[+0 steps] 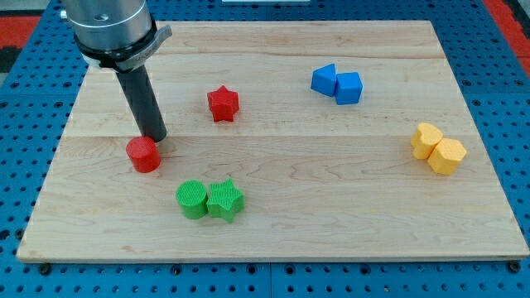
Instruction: Move the red circle to the bottom left
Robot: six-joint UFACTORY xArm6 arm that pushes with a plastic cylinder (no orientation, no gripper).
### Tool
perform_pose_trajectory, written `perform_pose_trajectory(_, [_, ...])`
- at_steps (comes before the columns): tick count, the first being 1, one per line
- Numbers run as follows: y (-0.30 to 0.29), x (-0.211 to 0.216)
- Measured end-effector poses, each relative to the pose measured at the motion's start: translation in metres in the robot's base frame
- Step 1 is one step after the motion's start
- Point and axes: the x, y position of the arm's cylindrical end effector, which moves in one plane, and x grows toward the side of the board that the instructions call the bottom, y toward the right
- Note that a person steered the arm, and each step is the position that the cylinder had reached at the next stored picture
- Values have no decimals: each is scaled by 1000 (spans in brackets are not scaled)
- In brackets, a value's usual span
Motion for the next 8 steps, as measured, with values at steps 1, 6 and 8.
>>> perform_pose_trajectory(1, [0, 4])
perform_pose_trajectory(6, [3, 43])
perform_pose_trajectory(8, [6, 47])
